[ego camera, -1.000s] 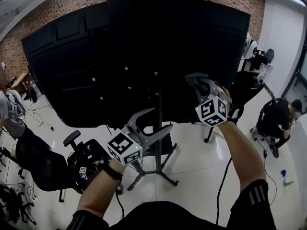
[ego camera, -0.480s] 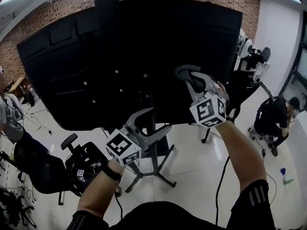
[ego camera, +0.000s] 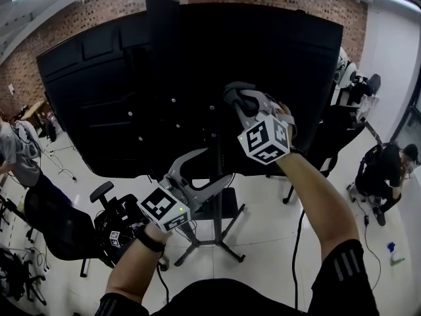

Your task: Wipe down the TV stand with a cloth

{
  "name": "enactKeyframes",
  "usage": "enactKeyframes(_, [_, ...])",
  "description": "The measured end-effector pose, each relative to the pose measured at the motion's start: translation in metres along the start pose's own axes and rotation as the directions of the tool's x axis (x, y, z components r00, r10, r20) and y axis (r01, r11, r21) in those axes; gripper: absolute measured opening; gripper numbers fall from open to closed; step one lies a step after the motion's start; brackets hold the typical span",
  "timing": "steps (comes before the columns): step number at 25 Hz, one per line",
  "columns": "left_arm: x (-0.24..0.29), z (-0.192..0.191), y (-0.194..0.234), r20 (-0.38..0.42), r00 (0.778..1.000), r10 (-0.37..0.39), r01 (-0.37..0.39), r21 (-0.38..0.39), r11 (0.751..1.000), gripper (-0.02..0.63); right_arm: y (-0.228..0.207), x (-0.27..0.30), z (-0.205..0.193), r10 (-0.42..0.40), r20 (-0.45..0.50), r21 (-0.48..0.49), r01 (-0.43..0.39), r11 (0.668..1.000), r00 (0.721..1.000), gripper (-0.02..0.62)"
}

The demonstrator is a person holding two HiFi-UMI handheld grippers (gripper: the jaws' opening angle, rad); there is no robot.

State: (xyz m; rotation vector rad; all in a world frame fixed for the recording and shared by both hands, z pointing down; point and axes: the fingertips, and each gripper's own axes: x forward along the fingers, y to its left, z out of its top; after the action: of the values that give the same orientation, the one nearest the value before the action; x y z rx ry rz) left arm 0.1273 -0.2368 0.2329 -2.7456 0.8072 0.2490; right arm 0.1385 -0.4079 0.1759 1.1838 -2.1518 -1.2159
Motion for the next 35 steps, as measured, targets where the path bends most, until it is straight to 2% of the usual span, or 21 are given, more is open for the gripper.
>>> enactKeyframes(7, [-0.002,-0.007,0.003,-0.003,1.0,0.006,-0.006,-0.018,1.0,0.312,-0.019,-0.016,-0.027,-0.048,-0.031,0.046,0.05,0.998,0.998,0.02])
enactKeyframes(15, [0.015,-0.016,-0.003,0.011,1.0,-0.028,0.028,-0.046,0.999,0.313,-0.047,-0.049,-0.085,-0.103,-0.13,0.055,0.11,0.992,0.986,0.02])
enactKeyframes(24, [0.017,-0.027,-0.012,-0.001,0.999,-0.044,0.044,-0.061,0.997,0.313,-0.065,-0.073,-0.125,-0.141,-0.214,0.079,0.161,0.984,0.967,0.02])
enactKeyframes(28, [0.007,-0.024,-0.009,-0.01,0.999,-0.033,0.033,-0.056,0.998,0.313,-0.065,-0.082,-0.107,-0.152,-0.164,0.114,0.171,0.979,0.975,0.02])
enactKeyframes(35, [-0.037,-0.015,0.008,0.005,1.0,0.014,-0.014,-0.042,0.999,0.313,-0.027,-0.085,-0.027,-0.106,-0.014,0.123,0.107,0.987,0.994,0.02])
